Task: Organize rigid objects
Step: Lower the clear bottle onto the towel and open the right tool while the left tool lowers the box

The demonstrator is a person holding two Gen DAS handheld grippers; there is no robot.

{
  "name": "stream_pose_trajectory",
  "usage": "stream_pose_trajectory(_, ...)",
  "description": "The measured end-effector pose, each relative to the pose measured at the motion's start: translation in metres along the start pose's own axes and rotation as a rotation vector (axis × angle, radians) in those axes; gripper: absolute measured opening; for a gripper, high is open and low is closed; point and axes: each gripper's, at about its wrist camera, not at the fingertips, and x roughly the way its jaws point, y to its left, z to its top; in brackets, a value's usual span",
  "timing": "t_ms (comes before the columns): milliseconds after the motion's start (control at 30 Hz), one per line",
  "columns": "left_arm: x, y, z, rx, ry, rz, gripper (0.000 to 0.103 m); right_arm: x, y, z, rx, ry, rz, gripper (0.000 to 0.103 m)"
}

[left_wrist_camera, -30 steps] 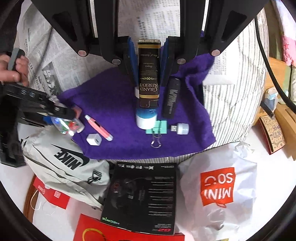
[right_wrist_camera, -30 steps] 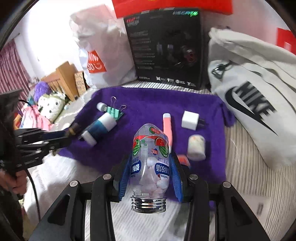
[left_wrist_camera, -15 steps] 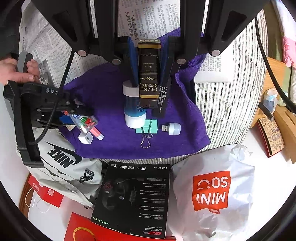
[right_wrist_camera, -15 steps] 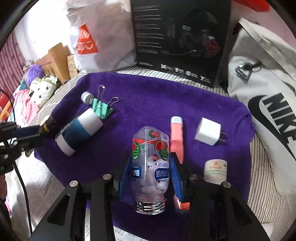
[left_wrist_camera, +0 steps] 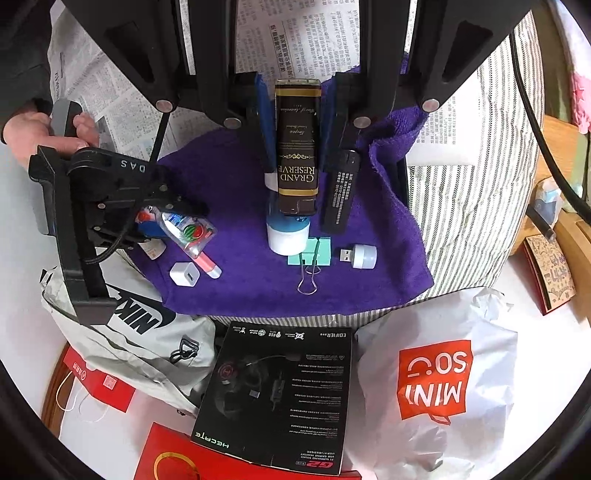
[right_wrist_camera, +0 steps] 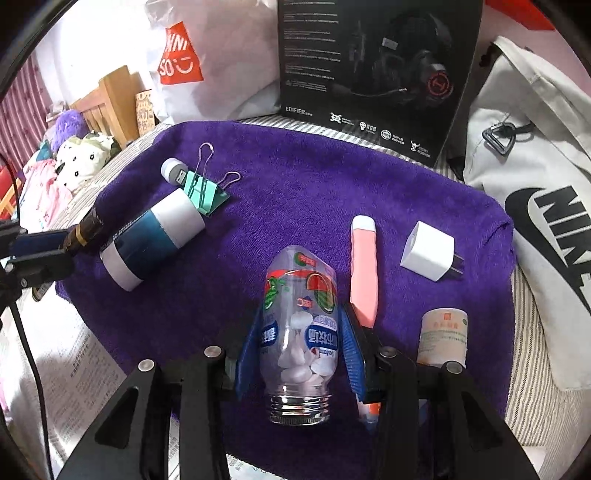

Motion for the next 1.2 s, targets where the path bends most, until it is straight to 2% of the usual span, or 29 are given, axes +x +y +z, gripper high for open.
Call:
stream_pose_trajectory(33, 0.0, 0.0, 0.001, 0.0, 0.0, -0.004, 0.023, 0.0, -0.001, 0.0, 0.001, 0.006, 0.006, 0.048)
stream_pose_trajectory(100, 0.003, -0.002, 0.005, 0.004, 0.002, -0.019, 0.023, 0.0, -0.003, 0.0, 0.014, 0.02, 0.039, 0.065)
stream_pose_trajectory(133, 0.005, -0.004, 0.009, 0.011, 0.005, -0.02, 0.023, -0.001, -0.003, -0.001, 0.018, 0.026, 0.054, 0.066)
stream_pose_trajectory(300, 0.014, -0.016, 0.023, 0.038, 0.01, -0.028, 0.023, -0.014, -0.009, -0.002, 0.035, 0.032, 0.039, 0.066)
stream_pose_trajectory(400, 0.023, -0.027, 0.029, 0.052, 0.022, -0.047, 0.023, -0.032, -0.018, -0.006, 0.075, 0.005, 0.072, 0.066)
stream_pose_trajectory(500, 0.033, -0.037, 0.034, 0.056, 0.036, -0.065, 0.023, -0.047, -0.026, -0.011, 0.096, -0.02, 0.06, 0.066)
stream_pose_trajectory(700, 0.063, -0.051, 0.037, 0.045, 0.074, -0.053, 0.023, -0.077, -0.039, -0.028, 0.126, -0.061, 0.048, 0.066)
stream_pose_trajectory(900, 0.083, -0.063, 0.032, 0.075, 0.114, -0.029, 0.023, -0.086, -0.039, -0.032, 0.094, -0.057, 0.015, 0.066)
stream_pose_trajectory(1200, 0.088, -0.071, 0.025, 0.115, 0.112, 0.016, 0.023, -0.093, -0.044, -0.038, 0.103, -0.052, 0.007, 0.066)
